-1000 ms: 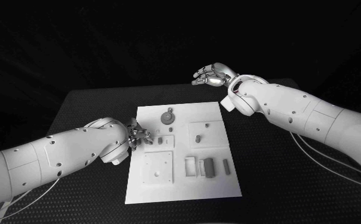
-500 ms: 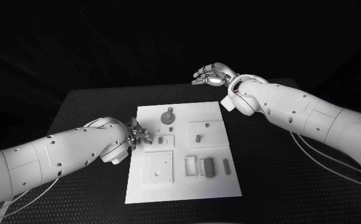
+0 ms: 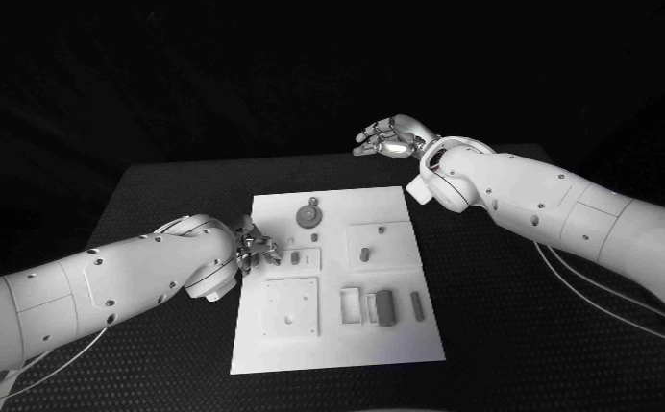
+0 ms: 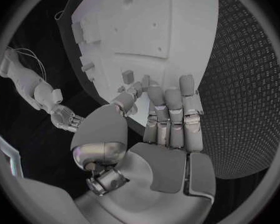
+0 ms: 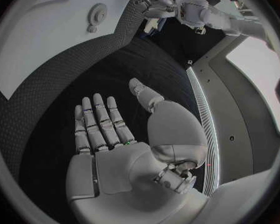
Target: Assemble the parts on the task board
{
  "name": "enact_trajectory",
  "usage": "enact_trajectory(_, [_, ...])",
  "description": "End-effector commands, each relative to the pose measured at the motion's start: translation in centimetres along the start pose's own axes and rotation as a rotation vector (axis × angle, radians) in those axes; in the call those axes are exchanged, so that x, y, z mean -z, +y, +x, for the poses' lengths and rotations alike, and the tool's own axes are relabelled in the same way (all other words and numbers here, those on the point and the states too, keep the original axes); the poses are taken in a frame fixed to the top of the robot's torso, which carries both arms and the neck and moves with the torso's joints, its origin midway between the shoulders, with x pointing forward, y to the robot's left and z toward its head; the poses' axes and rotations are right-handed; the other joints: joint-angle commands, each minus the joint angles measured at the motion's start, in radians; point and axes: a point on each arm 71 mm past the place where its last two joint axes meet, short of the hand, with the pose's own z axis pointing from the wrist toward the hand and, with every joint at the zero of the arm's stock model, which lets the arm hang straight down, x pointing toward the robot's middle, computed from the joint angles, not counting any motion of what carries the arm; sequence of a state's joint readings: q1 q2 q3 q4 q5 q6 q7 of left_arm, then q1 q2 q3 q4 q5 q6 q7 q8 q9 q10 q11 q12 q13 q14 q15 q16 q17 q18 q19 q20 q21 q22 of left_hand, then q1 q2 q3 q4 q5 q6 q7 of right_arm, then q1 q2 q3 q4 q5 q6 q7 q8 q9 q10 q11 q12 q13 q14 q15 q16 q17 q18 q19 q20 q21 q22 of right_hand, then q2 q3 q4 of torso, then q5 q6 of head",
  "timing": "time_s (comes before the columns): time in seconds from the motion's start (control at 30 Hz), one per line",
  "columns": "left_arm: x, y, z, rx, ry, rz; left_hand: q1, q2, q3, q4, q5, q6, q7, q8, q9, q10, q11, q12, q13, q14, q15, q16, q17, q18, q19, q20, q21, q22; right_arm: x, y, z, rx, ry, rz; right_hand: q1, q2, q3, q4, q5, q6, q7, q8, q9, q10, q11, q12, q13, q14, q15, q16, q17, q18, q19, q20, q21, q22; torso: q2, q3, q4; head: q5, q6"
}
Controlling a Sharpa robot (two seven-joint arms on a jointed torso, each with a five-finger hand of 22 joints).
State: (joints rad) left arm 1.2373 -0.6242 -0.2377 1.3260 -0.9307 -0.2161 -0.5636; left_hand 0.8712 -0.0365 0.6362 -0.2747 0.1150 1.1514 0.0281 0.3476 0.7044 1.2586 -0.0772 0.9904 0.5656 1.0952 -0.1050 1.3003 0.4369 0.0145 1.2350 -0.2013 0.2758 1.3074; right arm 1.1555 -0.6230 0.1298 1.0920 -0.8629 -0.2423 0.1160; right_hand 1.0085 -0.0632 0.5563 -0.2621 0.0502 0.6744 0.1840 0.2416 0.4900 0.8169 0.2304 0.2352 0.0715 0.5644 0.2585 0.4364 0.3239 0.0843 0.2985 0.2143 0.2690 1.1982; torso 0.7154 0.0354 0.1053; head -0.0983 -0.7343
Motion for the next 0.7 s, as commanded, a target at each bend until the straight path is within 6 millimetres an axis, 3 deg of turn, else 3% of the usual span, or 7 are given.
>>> enact_trajectory(0.03, [0.00, -0.10, 0.34, -0.012, 0.015, -0.001, 0.035, 0.021, -0.006, 0.005, -0.001, 0.006, -0.001, 0.001, 0.001, 0.001, -0.004, -0.006, 0.001, 0.007, -0.002, 0.002, 0.000, -0.007, 0.001, -0.003, 0.005, 0.018, 0.00, 0.09, 0.13, -0.003, 0.014, -0.009, -0.013, -0.001, -0.002, 0.006, -0.002, -0.006, 0.064, 0.006, -0.001, 0.008, -0.001, -0.005, -0.002, 0.005, 0.004, -0.003, -0.001, -0.015, 0.003, 0.004, -0.004, 0.001, 0.000, 0.0003, -0.0001, 0.000, 0.000])
enact_trajectory(0.4, [-0.01, -0.14, 0.38, -0.006, 0.020, 0.000, -0.030, -0.039, -0.080, 0.034, 0.006, 0.003, -0.001, 0.001, 0.003, 0.001, -0.004, -0.010, 0.003, 0.006, -0.004, 0.001, 0.000, -0.005, 0.001, -0.005, 0.004, 0.017, 0.04, 0.00, 0.11, -0.003, 0.017, -0.007, -0.014, -0.003, -0.003, 0.006, -0.002, -0.006, 0.064, 0.006, -0.002, 0.008, -0.001, -0.006, -0.002, 0.003, 0.004, -0.005, -0.002, -0.015, 0.002, 0.005, -0.005, 0.002, 0.000, 0.0003, -0.0002, -0.004, -0.001])
enact_trajectory(0.7, [-0.02, -0.16, 0.40, -0.004, 0.021, 0.001, -0.061, -0.049, -0.130, 0.040, 0.006, 0.000, -0.002, 0.001, 0.004, 0.001, -0.006, -0.005, 0.008, 0.006, -0.007, 0.006, 0.002, -0.004, 0.002, -0.007, 0.003, 0.018, 0.05, 0.02, 0.14, -0.004, 0.019, -0.008, -0.014, -0.002, -0.003, 0.006, -0.002, -0.007, 0.064, 0.006, -0.002, 0.008, -0.001, -0.006, -0.002, 0.003, 0.004, -0.005, -0.002, -0.015, 0.002, 0.005, -0.006, 0.003, 0.000, -0.0005, 0.0010, -0.004, -0.002])
